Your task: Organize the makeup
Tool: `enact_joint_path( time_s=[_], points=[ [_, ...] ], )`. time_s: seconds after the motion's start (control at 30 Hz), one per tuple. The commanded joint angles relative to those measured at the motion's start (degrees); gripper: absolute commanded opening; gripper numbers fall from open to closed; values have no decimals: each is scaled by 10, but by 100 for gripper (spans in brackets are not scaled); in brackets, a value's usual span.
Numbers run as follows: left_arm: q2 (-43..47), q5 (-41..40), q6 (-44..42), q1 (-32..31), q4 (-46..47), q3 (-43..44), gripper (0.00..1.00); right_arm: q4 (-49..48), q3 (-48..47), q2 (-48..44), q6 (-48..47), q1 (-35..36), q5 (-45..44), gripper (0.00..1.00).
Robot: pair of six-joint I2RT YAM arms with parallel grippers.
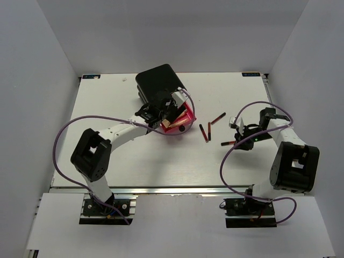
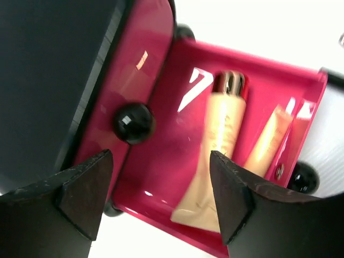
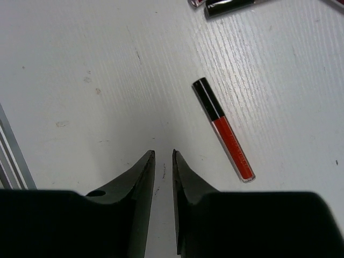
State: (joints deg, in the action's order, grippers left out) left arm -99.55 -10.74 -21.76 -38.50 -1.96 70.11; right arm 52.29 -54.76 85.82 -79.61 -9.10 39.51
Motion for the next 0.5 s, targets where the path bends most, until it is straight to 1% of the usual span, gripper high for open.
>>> enact_joint_path(
  time_s=[0.0, 0.03, 0.07, 0.1, 0.13, 0.17, 0.2, 0.23, 0.27, 0.3, 0.33, 0.37, 0.4, 0.43, 0.47],
  points=[
    [29, 12, 20, 2, -12, 42, 82, 27, -10, -9, -45, 19, 14, 26],
    [37, 11, 27, 2, -14, 50, 80, 32, -7, -15, -63, 24, 18, 26],
    [54, 9, 41, 2, -15, 54, 61, 35, -5, -19, -72, 30, 21, 26],
    [63, 6, 49, 4, -16, 59, 46, 38, -4, -22, -83, 46, 25, 26],
    [70, -13, 64, 7, -17, 65, 34, 39, -4, -29, -92, 55, 37, 24],
    [74, -25, 105, 12, -24, 87, 23, 33, -4, -33, -100, 65, 44, 20],
    [76, -30, 129, 23, -36, 103, 8, 27, -9, -34, -100, 90, 52, 18],
    [74, -9, 157, 58, -67, 123, 5, 18, -11, -35, -95, 116, 64, 16],
    [68, 18, 212, 81, -85, 145, 5, 0, -15, -34, -81, 137, 65, 12],
    [53, 48, 248, 137, -99, 187, 13, -53, -17, -32, -36, 182, 64, 8],
    [42, 82, 276, 168, -114, 207, 25, -93, -21, -26, -5, 208, 40, 4],
    [31, 171, 316, 194, -118, 225, 43, -131, -23, -21, 25, 232, 21, 0],
    [3, 202, 335, 238, -118, 259, 61, -206, -25, -13, 74, 280, 1, 0],
    [-10, 223, 353, 255, -116, 275, 87, -240, -33, -2, 95, 301, -23, 0],
    [-25, 237, 367, 266, -115, 290, 97, -263, -42, 25, 108, 318, -60, 0]
  ],
)
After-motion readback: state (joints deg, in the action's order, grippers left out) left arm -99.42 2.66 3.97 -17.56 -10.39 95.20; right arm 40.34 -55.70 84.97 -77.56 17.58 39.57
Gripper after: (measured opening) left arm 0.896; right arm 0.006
